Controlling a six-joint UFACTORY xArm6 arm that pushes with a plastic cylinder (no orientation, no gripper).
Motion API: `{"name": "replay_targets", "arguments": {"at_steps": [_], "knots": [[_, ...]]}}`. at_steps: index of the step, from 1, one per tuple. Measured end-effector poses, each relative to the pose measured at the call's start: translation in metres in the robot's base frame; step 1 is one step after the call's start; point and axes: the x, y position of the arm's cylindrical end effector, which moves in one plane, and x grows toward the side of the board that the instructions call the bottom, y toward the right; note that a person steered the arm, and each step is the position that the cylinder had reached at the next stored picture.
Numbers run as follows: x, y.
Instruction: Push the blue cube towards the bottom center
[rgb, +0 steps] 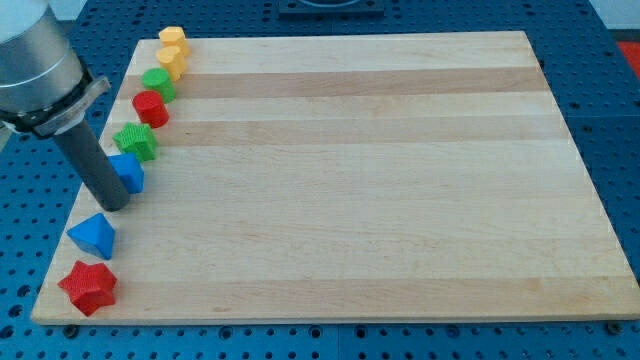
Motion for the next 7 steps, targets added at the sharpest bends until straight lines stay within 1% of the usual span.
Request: {"name": "replay_targets", "arguments": {"at_steps": [2, 3, 4, 5, 6, 7], "knots": [[0.000, -0.033], [-0.035, -0.040], [-0.046, -0.040], [-0.046, -0.040], [-0.027, 0.012], [0.022, 0.118]]}}
